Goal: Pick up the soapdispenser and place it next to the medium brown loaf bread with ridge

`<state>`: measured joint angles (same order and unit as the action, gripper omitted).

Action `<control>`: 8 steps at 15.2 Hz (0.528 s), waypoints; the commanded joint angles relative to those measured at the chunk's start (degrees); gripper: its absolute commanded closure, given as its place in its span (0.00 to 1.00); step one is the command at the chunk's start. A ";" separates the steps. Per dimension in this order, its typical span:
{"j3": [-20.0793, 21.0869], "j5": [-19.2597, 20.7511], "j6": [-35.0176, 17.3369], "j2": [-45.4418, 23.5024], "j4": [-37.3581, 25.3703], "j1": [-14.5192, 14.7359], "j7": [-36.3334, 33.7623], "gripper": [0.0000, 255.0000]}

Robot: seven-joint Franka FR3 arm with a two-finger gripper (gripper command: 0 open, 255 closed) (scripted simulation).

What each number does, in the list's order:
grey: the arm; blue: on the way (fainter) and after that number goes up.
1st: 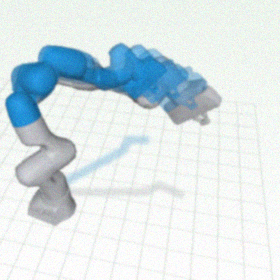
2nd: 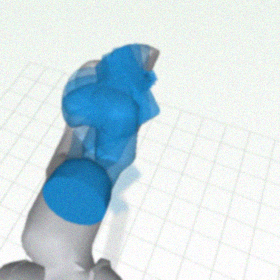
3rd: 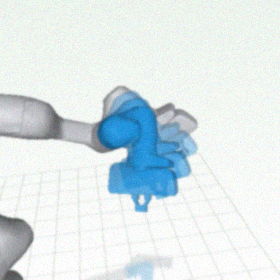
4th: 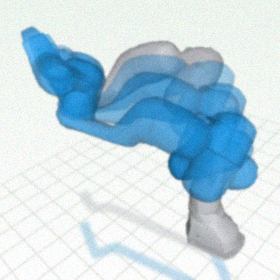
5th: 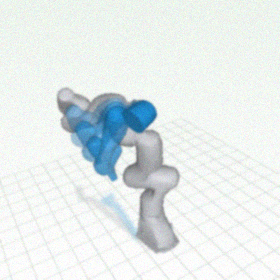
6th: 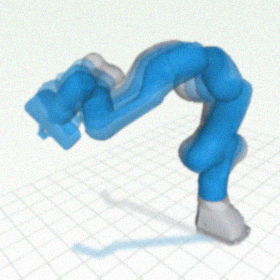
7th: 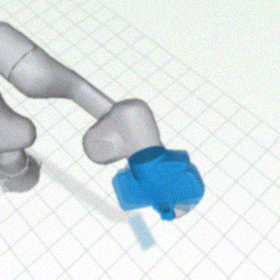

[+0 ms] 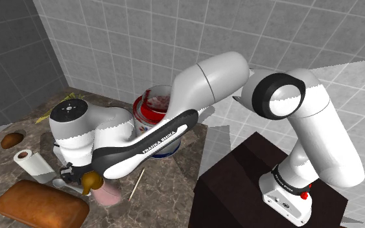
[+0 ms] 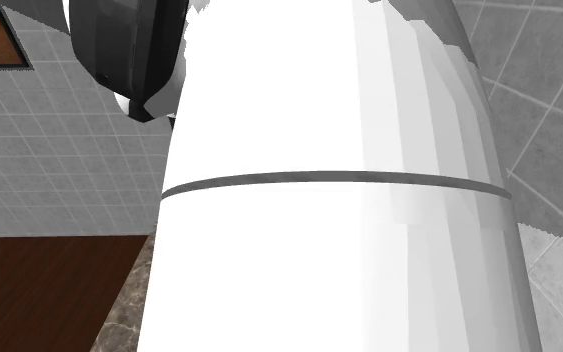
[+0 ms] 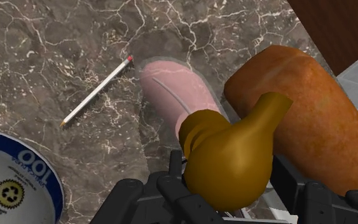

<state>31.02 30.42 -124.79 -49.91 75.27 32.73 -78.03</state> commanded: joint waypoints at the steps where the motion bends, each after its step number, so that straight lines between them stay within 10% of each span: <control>1: 0.00 0.00 -0.01 0.01 -0.03 0.01 -0.01 1.00; 2: 0.00 0.00 -0.01 0.01 -0.03 0.01 -0.01 1.00; 3: 0.00 0.01 -0.01 -0.01 -0.05 0.02 -0.01 0.00; 8: 0.00 0.00 -0.01 0.01 -0.03 0.01 -0.01 0.00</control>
<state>31.02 30.43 -124.79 -49.92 75.21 32.76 -78.04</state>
